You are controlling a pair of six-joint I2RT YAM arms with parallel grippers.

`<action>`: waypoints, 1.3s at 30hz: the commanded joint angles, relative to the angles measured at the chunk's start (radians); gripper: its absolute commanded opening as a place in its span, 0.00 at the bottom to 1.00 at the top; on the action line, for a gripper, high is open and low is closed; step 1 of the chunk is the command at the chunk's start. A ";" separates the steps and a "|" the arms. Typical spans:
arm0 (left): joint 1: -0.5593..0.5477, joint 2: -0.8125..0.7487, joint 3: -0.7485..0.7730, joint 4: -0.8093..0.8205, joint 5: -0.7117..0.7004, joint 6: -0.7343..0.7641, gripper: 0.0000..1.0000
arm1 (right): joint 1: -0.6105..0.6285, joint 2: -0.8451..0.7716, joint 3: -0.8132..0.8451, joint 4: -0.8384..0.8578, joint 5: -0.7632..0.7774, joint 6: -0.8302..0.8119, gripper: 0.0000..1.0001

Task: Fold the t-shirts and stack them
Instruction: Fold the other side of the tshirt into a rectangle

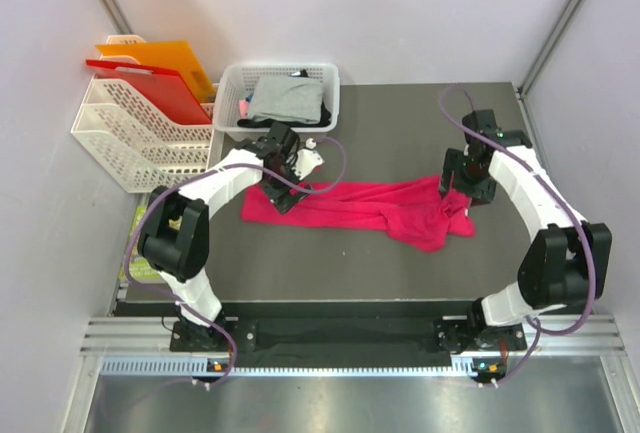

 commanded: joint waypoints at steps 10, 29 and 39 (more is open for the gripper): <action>0.000 0.024 -0.064 0.052 -0.037 -0.028 0.92 | 0.001 0.134 -0.155 0.120 -0.070 0.004 0.64; 0.004 -0.069 -0.265 0.138 -0.135 -0.022 0.91 | 0.001 0.225 -0.045 0.128 -0.125 0.004 0.31; 0.011 -0.078 -0.274 0.150 -0.158 -0.008 0.91 | -0.024 0.249 -0.005 0.140 -0.093 0.000 0.01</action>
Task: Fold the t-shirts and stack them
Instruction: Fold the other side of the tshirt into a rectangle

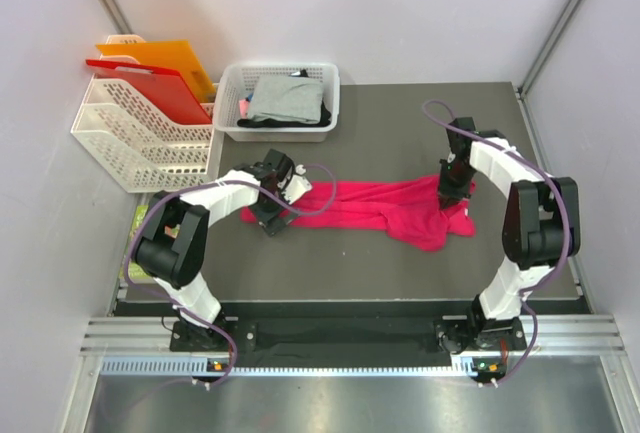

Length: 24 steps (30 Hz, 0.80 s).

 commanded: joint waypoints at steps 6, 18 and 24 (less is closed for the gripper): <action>0.017 -0.049 -0.025 0.032 -0.031 0.013 0.91 | -0.073 0.076 0.152 0.014 0.022 0.000 0.00; 0.035 -0.068 -0.031 0.018 -0.045 0.030 0.91 | -0.095 0.173 0.241 0.052 -0.047 0.049 0.00; 0.037 -0.068 -0.023 -0.010 -0.034 0.021 0.91 | -0.099 0.219 0.287 0.074 -0.029 0.069 0.00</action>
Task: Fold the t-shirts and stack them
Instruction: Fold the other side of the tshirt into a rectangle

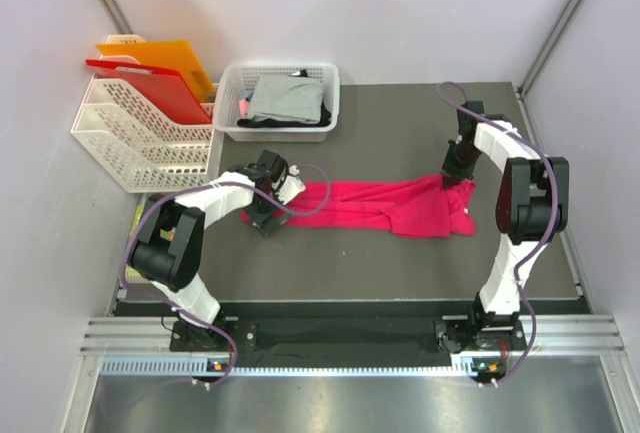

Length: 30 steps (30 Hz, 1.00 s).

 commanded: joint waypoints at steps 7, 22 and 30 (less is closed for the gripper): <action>0.005 -0.052 0.015 -0.028 -0.012 0.011 0.91 | -0.066 0.026 0.135 0.034 0.033 0.035 0.00; 0.016 -0.037 0.025 -0.017 -0.011 0.026 0.91 | -0.071 -0.026 0.066 0.000 0.042 -0.015 0.54; 0.025 -0.034 0.022 0.007 -0.014 0.023 0.91 | 0.208 -0.236 0.109 -0.015 0.160 -0.121 0.60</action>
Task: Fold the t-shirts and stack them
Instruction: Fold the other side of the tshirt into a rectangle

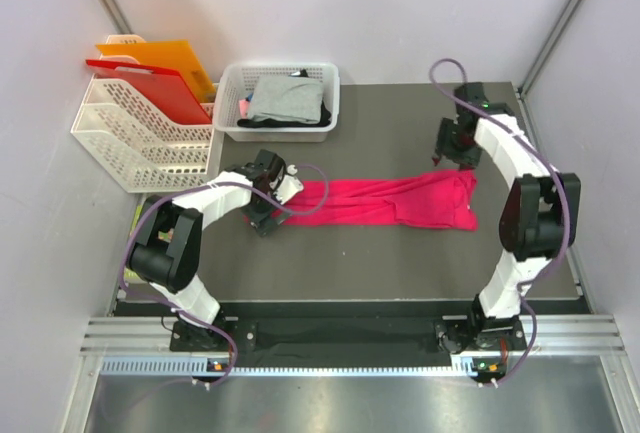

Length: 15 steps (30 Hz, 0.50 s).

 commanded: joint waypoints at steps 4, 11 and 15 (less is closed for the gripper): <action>0.020 -0.021 0.040 0.026 -0.017 0.010 0.91 | 0.348 -0.144 -0.021 0.033 0.034 -0.080 0.55; 0.048 -0.032 0.049 0.023 -0.001 -0.001 0.91 | 0.454 -0.034 -0.058 0.044 0.053 -0.102 0.48; 0.057 -0.049 0.029 0.027 -0.001 -0.001 0.91 | 0.460 0.006 -0.031 0.041 0.024 -0.087 0.43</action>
